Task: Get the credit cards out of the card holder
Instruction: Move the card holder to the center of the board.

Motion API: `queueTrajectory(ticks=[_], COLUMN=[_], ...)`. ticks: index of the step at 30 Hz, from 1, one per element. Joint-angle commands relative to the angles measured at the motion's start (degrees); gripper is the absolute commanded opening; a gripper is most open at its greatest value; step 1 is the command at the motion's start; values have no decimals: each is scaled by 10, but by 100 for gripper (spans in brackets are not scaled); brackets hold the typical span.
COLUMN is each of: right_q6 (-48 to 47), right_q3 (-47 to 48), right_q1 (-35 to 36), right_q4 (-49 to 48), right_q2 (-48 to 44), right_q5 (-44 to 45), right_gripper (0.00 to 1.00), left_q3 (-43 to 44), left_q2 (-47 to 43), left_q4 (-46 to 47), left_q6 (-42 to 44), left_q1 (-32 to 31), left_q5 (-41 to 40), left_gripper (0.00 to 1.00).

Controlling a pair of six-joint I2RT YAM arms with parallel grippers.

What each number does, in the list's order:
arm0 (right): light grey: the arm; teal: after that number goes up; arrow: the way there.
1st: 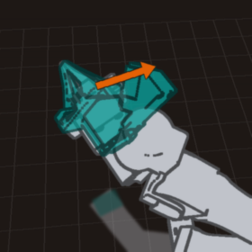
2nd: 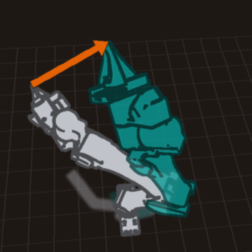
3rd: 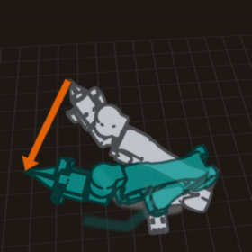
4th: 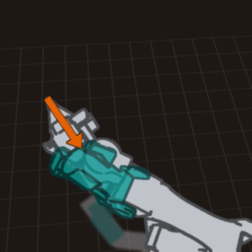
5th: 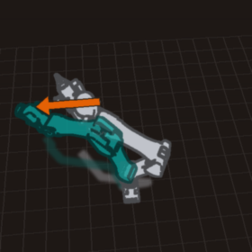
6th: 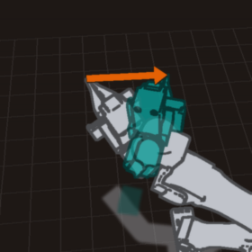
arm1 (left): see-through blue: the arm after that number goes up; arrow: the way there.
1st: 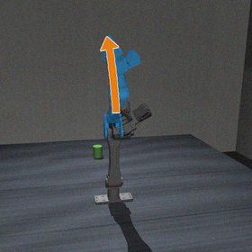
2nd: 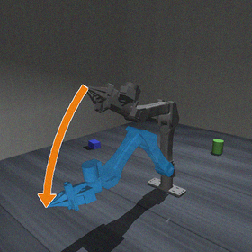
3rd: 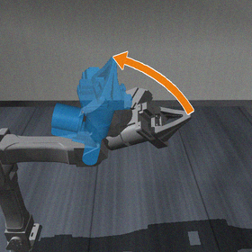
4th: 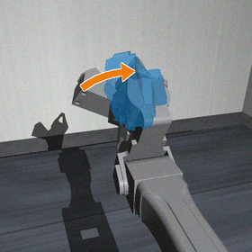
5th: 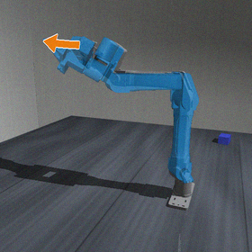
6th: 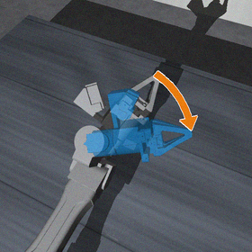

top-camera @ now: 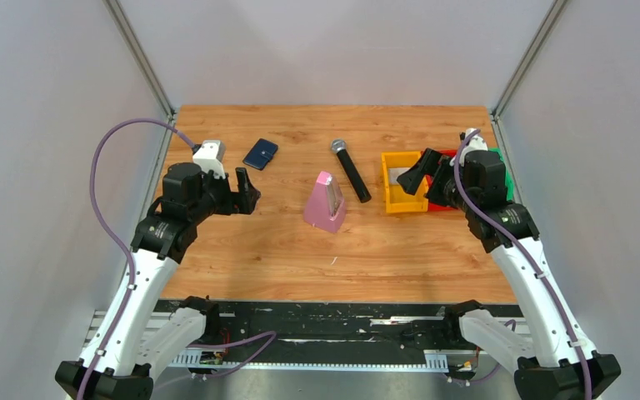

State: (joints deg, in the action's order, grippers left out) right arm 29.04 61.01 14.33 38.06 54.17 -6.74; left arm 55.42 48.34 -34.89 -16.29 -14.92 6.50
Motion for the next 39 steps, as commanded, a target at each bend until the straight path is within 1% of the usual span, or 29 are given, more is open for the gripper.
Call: queueTrajectory(ticks=[1,7,11,13,14,15,19,20,22,23,25,26,27,28,29,30,31,32,33,35,39], right_q6=[-7,-8,-8,-7,-7,-7,-22,-28,-38,-40,-40,-40,-40,-39,-37,-35,-33,-30,-27,-23,-12], right_q3=[0,10,15,16,15,14,9,3,-6,-9,-12,-12,-12,-13,-13,-12,-10,-8,-5,-2,-2], right_q1=[0,-1,-1,0,-1,-1,-1,0,0,-1,-1,-1,-1,-1,0,0,-1,-1,0,-1,-1], right_q4=[-29,-29,-29,-29,-29,-31,-42,-51,-71,-79,-91,-94,-98,-101,-103,-104,-106,-107,-108,-112,-120], right_q2=[-13,-19,-20,-21,-23,-25,-44,-53,-69,-75,-83,-84,-86,-86,-86,-85,-84,-82,-80,-77,-69], right_q5=[-14,-23,-33,-35,-37,-39,-52,-60,-85,-95,-109,-114,-119,-120,-121,-121,-123,-126,-129,-140,-153], right_gripper=[100,100,100,100,100,100,100,100,100,100,100,99,99,99,99,99,99,99,99,98,98], left_q3=[4,8,9,6,3,1,4,6,14,25,44,49,59,63,72,77,88,95,106,119,138], left_q2=[0,3,8,13,16,18,46,63,101,115,163,197,212,246,281,297,333,350,386,435,512], left_q4=[20,19,21,28,33,37,69,79,95,99,111,122,129,145,152,166,180,185,197,221,271], left_q6=[2,-2,-13,-23,-31,-34,-29,-29,-36,-40,-55,-62,-75,-80,-95,-102,-116,-125,-143,-165,-200], left_q1=[0,0,0,0,0,0,0,1,12,20,45,58,67,72,81,86,96,100,109,123,136], left_q5=[-2,-9,-31,-56,-84,-96,-153,-179,-195,-188,-150,-137,-134,-133,-133,-128,-123,-120,-109,-77,-44], left_gripper=[100,100,100,99,99,96,92,92,91,91,91,91,90,90,88,86,81,78,75,72,68])
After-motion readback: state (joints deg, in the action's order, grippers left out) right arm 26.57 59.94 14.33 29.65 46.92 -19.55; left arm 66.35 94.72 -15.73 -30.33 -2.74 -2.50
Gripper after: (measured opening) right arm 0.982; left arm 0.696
